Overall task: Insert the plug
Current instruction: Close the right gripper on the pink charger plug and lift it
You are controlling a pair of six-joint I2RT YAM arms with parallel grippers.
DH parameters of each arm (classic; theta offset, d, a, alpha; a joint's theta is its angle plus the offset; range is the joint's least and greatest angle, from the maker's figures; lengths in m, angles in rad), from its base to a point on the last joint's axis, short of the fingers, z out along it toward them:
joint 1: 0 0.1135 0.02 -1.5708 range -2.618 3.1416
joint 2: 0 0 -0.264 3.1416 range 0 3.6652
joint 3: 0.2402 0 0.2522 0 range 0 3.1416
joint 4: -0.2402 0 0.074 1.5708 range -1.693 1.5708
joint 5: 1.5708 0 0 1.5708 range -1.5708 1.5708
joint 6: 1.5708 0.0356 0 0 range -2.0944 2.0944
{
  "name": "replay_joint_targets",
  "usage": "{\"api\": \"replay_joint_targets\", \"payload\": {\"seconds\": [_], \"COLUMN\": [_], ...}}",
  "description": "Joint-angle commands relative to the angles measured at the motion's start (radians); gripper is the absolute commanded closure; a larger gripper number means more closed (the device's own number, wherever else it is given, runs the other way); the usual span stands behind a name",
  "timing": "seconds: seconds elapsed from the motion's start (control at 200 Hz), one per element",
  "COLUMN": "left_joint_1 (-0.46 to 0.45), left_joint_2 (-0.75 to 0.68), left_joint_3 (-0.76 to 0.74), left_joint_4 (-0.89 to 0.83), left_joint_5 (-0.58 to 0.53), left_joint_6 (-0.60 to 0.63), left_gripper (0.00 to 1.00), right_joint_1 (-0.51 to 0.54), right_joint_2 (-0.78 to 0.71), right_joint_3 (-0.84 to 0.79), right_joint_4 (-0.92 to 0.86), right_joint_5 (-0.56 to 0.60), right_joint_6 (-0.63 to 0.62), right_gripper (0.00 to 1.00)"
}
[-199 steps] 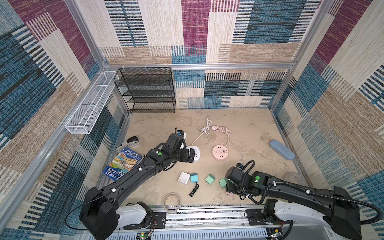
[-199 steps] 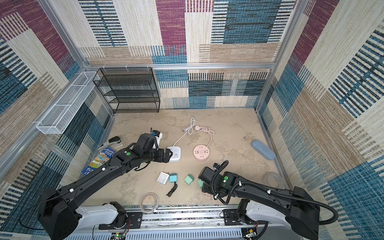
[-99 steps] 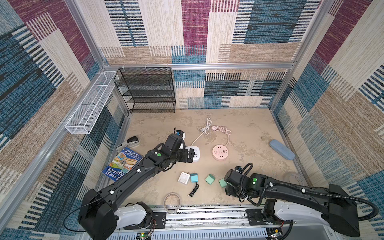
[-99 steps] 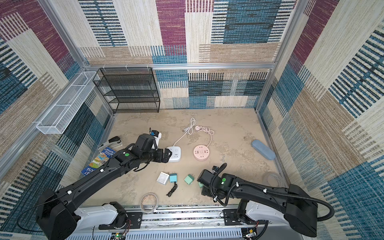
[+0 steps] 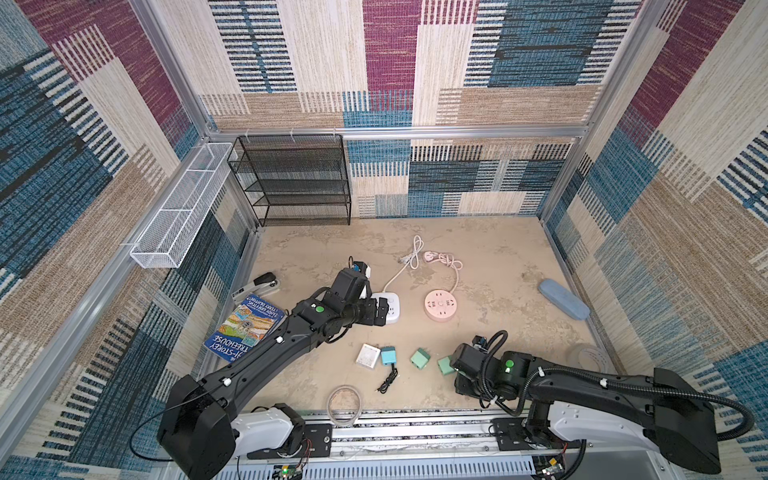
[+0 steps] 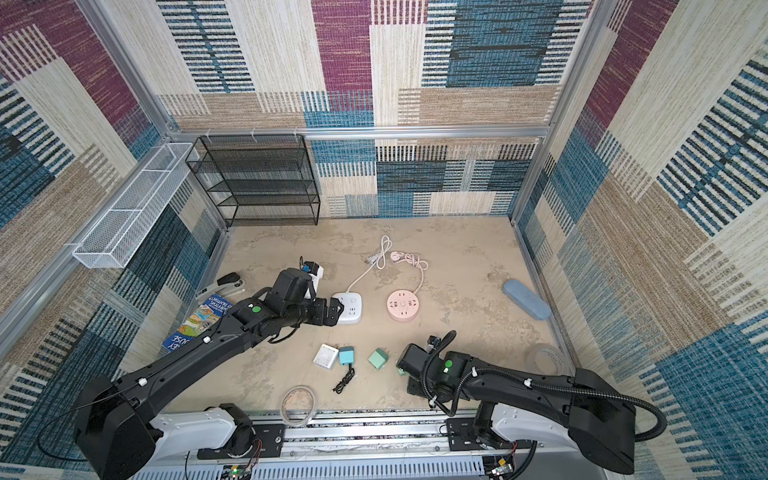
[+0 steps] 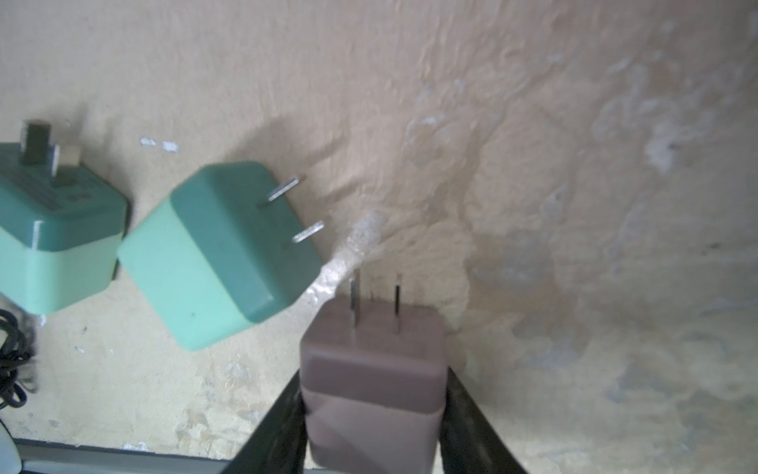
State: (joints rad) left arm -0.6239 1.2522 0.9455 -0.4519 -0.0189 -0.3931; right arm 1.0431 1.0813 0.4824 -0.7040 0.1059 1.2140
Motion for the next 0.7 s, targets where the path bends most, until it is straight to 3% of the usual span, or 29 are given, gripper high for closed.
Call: {"api": "replay_joint_targets", "payload": {"seconds": [0.0,0.095,0.195,0.22,0.391,0.516,0.596,0.696], "left_joint_1": [0.0,0.0,0.0,0.0,0.0,-0.003,-0.012,-0.022], "left_joint_2": [-0.002,-0.004,-0.01,-0.013,-0.017,0.012,0.034,0.044], "left_joint_3": [-0.004,-0.002,0.001,0.002,0.028,0.062,0.081,0.078], "left_joint_4": [0.019,0.019,0.016,0.013,-0.019,-0.025,-0.025,-0.027], "left_joint_5": [0.016,0.023,0.035,0.041,0.118,0.31,0.424,0.485], "left_joint_6": [0.003,0.005,0.009,0.012,0.03,0.018,0.016,0.03], "left_gripper": [0.0,0.0,0.0,0.0,0.0,0.01,0.01,0.02], "right_joint_1": [0.001,0.0,0.001,0.001,0.001,0.001,0.001,0.001], "right_joint_2": [0.005,0.009,0.005,0.003,0.01,0.085,0.131,0.127], "right_joint_3": [-0.005,0.003,0.041,0.06,0.242,0.341,0.381,0.398], "right_joint_4": [-0.006,-0.014,-0.067,-0.088,-0.192,-0.13,-0.112,-0.065], "right_joint_5": [0.037,0.044,0.073,0.081,0.08,-0.018,-0.018,0.006], "right_joint_6": [0.006,-0.016,-0.062,-0.082,-0.225,-0.446,-0.558,-0.662], "right_gripper": [0.54,0.64,0.89,1.0,1.0,1.0,1.0,1.0]}}
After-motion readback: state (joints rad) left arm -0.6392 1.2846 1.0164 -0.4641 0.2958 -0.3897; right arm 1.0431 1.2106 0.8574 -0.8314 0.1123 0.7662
